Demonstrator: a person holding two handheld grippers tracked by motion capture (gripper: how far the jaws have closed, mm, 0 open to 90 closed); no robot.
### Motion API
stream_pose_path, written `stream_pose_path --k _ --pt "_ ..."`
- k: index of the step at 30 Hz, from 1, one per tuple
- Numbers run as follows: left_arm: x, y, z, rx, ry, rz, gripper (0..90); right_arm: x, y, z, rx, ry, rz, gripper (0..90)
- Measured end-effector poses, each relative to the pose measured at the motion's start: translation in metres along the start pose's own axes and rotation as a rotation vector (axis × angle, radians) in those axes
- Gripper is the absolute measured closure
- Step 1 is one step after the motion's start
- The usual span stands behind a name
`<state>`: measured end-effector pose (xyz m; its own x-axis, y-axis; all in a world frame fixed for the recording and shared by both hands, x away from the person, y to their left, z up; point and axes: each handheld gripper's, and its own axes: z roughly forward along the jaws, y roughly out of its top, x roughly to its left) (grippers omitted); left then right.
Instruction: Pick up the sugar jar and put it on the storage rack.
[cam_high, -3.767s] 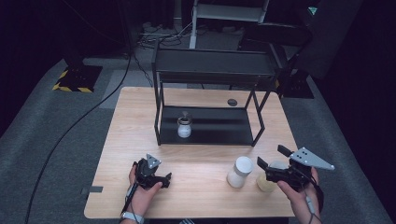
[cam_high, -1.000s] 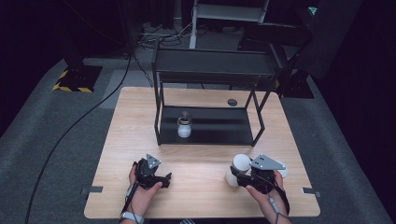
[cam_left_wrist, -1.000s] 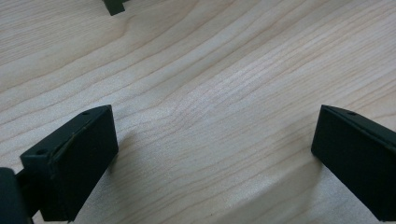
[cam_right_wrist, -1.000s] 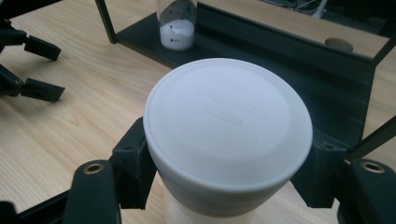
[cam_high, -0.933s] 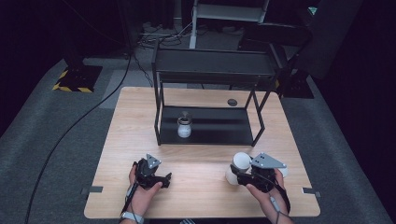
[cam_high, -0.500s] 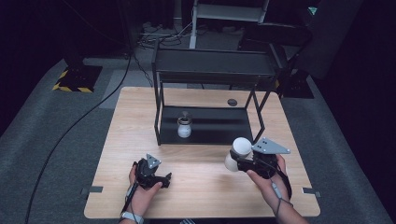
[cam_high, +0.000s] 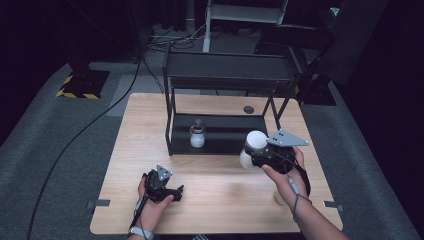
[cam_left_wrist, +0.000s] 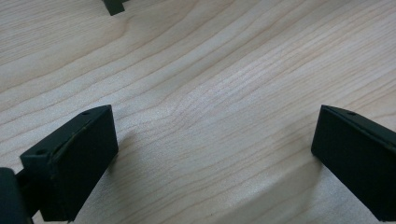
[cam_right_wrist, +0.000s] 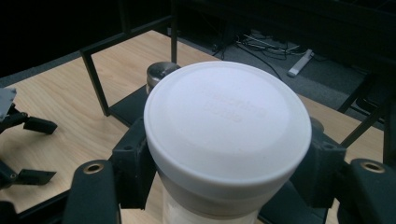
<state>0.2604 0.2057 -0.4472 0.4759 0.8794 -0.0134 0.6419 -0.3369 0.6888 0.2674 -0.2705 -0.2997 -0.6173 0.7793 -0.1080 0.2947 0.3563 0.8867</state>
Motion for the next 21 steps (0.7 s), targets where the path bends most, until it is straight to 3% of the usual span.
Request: stream_pose_path --k 21 --pt "0.001 0.000 0.000 0.000 -0.003 0.003 0.5 -0.011 0.021 0.038 -0.021 0.005 -0.021 33.7"
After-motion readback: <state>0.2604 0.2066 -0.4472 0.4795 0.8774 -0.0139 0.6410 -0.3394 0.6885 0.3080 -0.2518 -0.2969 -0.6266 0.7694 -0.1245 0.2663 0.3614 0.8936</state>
